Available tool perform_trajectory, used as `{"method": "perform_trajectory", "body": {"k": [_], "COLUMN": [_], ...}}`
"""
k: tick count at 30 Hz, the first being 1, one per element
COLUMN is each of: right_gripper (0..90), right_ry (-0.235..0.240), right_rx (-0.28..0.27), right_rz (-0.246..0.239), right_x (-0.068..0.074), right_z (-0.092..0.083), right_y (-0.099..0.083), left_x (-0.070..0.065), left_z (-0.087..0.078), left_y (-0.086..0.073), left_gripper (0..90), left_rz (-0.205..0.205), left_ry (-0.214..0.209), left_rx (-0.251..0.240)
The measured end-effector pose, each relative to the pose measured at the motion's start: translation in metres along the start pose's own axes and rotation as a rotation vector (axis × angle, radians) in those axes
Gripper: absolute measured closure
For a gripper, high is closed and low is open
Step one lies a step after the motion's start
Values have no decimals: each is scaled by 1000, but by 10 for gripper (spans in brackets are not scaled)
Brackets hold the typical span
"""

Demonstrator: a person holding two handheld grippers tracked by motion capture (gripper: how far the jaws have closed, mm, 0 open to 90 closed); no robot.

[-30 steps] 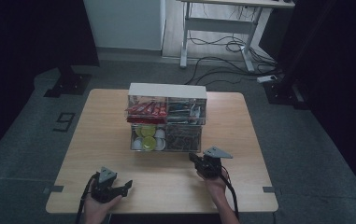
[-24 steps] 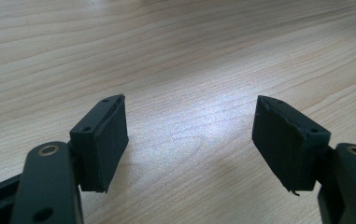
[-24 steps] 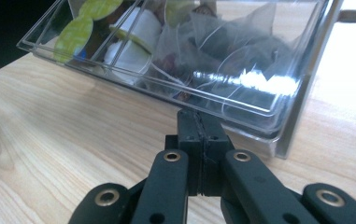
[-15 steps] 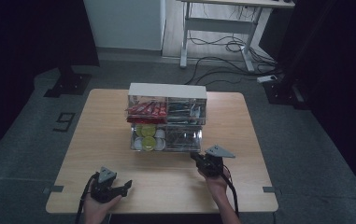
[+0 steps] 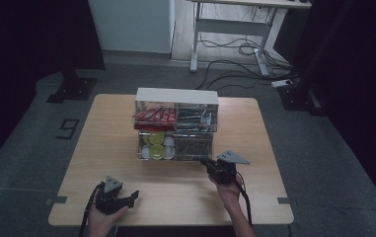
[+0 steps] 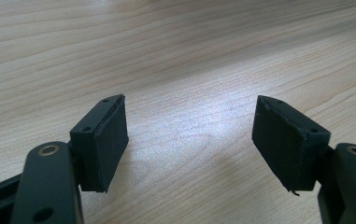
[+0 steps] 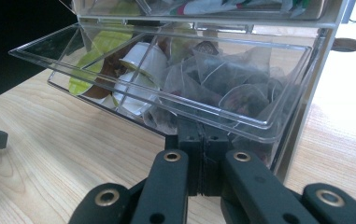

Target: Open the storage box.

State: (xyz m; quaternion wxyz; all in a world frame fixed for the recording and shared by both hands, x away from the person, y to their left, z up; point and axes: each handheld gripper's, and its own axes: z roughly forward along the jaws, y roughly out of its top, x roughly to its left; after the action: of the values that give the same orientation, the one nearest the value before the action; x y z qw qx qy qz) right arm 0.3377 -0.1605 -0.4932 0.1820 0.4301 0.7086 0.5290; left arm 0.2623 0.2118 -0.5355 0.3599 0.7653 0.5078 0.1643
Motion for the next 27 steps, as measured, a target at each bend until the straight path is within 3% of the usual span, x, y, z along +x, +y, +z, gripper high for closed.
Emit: {"method": "perform_trajectory", "body": {"k": [27], "right_gripper": [891], "right_ry": [16], "right_rx": [-90], "right_rz": [32], "right_x": [-2], "right_z": [-3], "right_y": [25], "left_x": [1], "left_z": [-2], "left_y": [1], "left_gripper": [273], "left_rz": [-7], "left_ry": [-4], "left_rx": [-6]}}
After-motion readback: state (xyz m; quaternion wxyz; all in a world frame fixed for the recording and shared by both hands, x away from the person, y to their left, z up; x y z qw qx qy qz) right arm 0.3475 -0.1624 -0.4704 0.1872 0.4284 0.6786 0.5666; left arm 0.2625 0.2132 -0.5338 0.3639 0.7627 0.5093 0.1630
